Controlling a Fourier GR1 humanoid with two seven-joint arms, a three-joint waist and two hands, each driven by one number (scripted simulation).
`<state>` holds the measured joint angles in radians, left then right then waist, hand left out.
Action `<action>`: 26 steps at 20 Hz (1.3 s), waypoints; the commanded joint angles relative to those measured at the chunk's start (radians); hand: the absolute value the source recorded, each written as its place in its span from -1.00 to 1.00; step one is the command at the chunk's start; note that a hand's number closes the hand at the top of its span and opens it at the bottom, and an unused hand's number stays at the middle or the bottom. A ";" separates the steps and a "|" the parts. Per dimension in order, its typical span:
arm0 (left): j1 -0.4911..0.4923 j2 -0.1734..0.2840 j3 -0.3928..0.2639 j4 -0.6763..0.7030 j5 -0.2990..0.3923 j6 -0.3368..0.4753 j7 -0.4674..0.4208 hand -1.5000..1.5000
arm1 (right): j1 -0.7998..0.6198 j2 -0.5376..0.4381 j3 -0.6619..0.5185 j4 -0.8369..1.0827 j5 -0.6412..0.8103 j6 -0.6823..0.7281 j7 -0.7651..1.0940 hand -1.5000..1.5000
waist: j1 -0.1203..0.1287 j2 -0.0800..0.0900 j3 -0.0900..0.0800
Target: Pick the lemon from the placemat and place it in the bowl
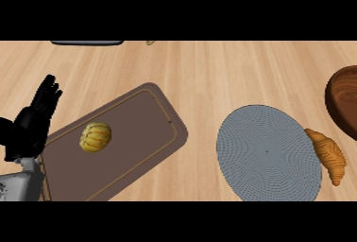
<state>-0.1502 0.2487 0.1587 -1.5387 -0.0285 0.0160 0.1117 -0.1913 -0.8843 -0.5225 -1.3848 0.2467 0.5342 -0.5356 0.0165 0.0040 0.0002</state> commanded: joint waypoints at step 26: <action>-0.028 -0.044 -0.039 0.002 -0.035 0.012 0.006 0.00 | -0.570 0.014 0.261 1.076 0.314 -0.023 -0.370 -1.00 | 0.037 0.016 0.005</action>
<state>-0.1915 0.2176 0.1331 -1.5370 -0.0523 0.0214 0.1234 -0.7179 -0.8590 -0.2002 -0.3964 0.6369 0.3497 -0.8277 0.0549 0.0189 0.0044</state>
